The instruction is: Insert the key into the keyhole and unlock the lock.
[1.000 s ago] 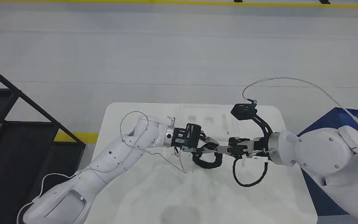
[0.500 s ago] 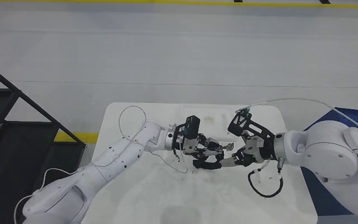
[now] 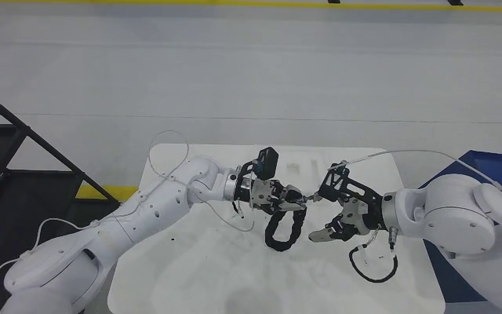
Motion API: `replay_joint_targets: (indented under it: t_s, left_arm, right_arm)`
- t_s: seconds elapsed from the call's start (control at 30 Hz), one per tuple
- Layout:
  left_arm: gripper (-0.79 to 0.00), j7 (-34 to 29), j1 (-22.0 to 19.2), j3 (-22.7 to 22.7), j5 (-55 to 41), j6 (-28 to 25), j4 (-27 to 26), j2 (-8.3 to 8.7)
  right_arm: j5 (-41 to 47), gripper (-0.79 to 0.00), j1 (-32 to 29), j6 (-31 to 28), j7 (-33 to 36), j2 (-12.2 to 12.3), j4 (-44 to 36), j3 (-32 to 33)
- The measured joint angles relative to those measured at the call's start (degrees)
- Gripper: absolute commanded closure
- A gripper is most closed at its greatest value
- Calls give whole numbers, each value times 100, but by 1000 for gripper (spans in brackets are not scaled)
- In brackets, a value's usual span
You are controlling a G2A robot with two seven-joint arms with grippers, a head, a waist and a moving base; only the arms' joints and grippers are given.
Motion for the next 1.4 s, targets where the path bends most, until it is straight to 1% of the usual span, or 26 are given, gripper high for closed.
replay_joint_targets:
  t_s: [0.17,0.23,0.4,0.47,0.7,0.8,1.13,1.3,1.4]
  left_arm:
    - [0,-243,67,-97,5,0,-129,88]
    - [0,-328,99,-139,-21,0,-172,115]
    - [0,-526,176,-240,-172,0,-227,151]
    - [0,-598,198,-264,-237,0,-231,148]
    - [0,-852,259,-297,-461,0,-153,72]
    - [0,-937,265,-310,-531,0,-100,27]
    - [0,-1018,289,-367,-562,0,-14,-126]
    - [0,-1102,287,-387,-516,0,12,-174]
    - [0,-1191,274,-392,-443,0,9,-187]
  right_arm:
    - [-5,-785,-3,4,-3,0,2,0]
    - [-179,-785,-38,-19,-94,0,-51,-5]
    - [-863,-785,-74,-842,-283,3,-264,-24]
    - [-1088,-785,-87,-1007,-355,-2,-353,-51]
    - [-1597,-785,-153,-1235,-642,-44,-626,-179]
    - [-1678,-785,-116,-1332,-548,-67,-689,-282]
    - [-1688,-785,230,-1362,-162,-193,-704,-678]
    - [-1643,-785,347,-1314,-172,-227,-572,-671]
    - [-1663,-785,399,-1477,-118,-219,-528,-588]
